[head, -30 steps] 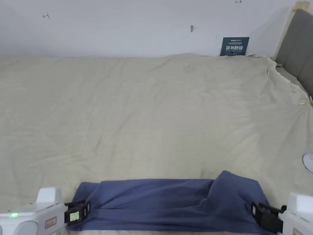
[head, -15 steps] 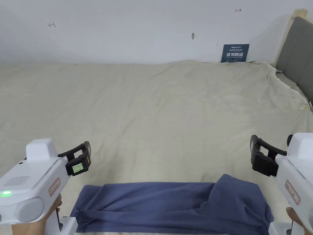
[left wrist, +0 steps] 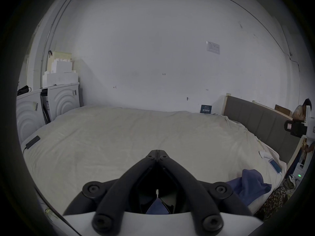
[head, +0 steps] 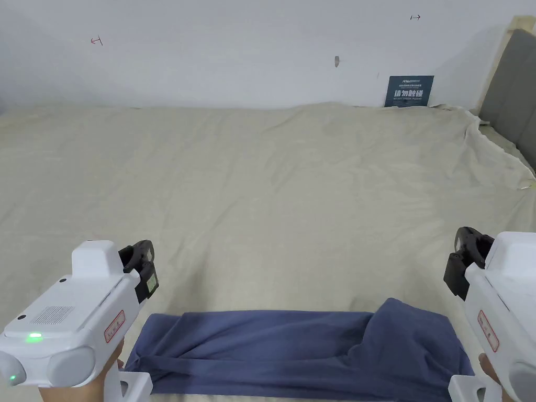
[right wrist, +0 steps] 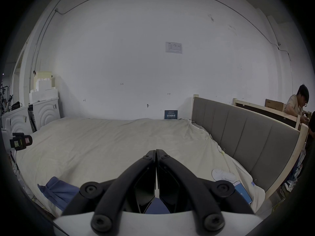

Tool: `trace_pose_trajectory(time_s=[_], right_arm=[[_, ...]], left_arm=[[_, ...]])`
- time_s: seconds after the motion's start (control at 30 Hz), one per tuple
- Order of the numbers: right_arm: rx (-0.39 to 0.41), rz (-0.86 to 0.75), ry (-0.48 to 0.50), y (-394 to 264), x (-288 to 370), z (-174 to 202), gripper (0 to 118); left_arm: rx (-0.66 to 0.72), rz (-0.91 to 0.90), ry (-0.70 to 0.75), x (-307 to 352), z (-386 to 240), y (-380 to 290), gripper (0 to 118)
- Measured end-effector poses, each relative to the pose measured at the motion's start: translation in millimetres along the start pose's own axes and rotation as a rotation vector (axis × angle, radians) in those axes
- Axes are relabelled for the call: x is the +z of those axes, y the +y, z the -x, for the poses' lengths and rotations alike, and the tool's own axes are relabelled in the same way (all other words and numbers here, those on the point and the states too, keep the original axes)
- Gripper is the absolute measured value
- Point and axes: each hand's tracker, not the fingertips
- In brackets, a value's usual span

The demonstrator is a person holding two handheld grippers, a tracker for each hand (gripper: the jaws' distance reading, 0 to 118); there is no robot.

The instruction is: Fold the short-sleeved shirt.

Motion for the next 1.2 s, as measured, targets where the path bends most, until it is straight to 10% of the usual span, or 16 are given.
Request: trace_pose_trajectory(time_s=[0.27,0.6,0.7,0.83,1.2], right_arm=[[0.011,0.024,0.010,-1,-7,0,0],[0.008,0.084,-0.002,-9,-17,11,0],[-0.011,0.100,0.005,-10,-23,13,0],[-0.010,0.117,0.004,-14,-31,16,0],[0.008,0.152,0.012,-18,-40,17,0]], left_arm=[[0.299,0.272,-0.258,-32,51,-4,0],[0.342,0.591,-0.332,-79,132,-50,0],[0.382,0.700,-0.335,-93,151,-67,16],[0.385,0.748,-0.277,-105,162,-88,75],[0.499,0.800,-0.323,-110,155,-111,76]])
